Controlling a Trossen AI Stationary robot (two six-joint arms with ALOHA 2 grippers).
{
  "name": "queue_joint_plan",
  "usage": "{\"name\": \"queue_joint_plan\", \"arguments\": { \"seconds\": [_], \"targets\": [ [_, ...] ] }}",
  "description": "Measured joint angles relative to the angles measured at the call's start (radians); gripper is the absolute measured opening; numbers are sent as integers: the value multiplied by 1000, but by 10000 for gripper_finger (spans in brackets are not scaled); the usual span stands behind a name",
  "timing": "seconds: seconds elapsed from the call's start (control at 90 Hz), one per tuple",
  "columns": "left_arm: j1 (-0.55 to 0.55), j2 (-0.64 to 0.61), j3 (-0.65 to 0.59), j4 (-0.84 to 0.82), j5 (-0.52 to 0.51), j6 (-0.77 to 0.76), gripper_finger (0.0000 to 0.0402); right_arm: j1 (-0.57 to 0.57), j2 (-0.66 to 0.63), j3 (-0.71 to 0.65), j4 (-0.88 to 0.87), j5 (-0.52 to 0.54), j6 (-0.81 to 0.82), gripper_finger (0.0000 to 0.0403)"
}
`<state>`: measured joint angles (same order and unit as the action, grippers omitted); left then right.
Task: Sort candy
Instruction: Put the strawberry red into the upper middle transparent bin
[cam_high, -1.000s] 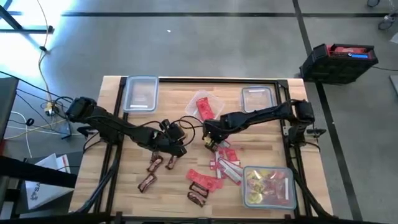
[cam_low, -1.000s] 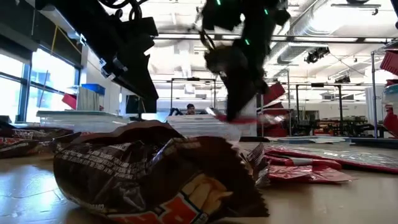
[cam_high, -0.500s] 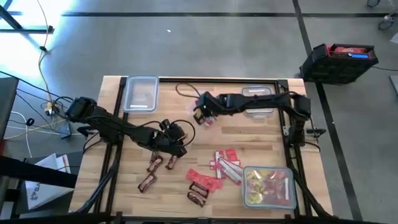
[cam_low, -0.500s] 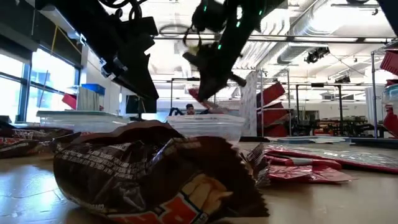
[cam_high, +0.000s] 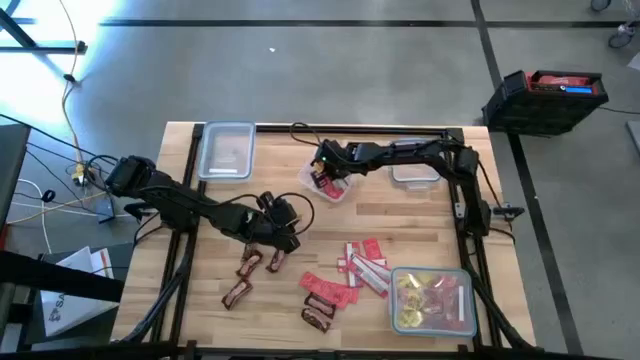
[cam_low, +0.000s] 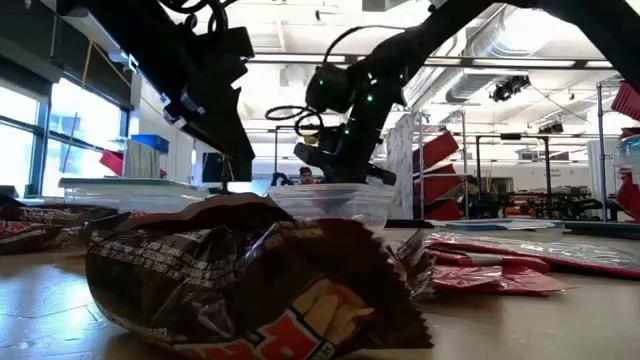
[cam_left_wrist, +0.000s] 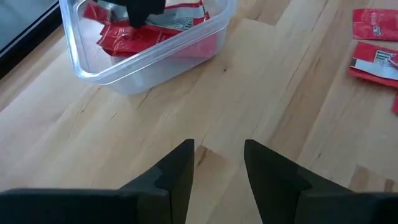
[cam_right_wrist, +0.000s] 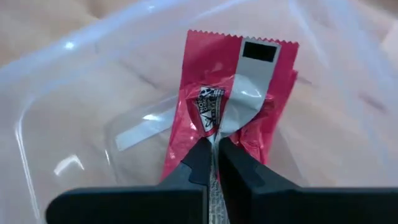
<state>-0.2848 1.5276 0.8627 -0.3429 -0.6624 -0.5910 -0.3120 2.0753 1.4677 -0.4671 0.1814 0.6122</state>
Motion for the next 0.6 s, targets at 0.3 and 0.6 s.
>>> {"name": "queue_joint_plan", "arguments": {
  "seconds": [0.3,0.6],
  "targets": [
    [0,0,0,1,0,0,126,-8,-1,1,-23,-55,-68,44],
    [0,0,0,0,1,0,126,-9,-22,33,-83,-86,-163,145]
  ]
}}
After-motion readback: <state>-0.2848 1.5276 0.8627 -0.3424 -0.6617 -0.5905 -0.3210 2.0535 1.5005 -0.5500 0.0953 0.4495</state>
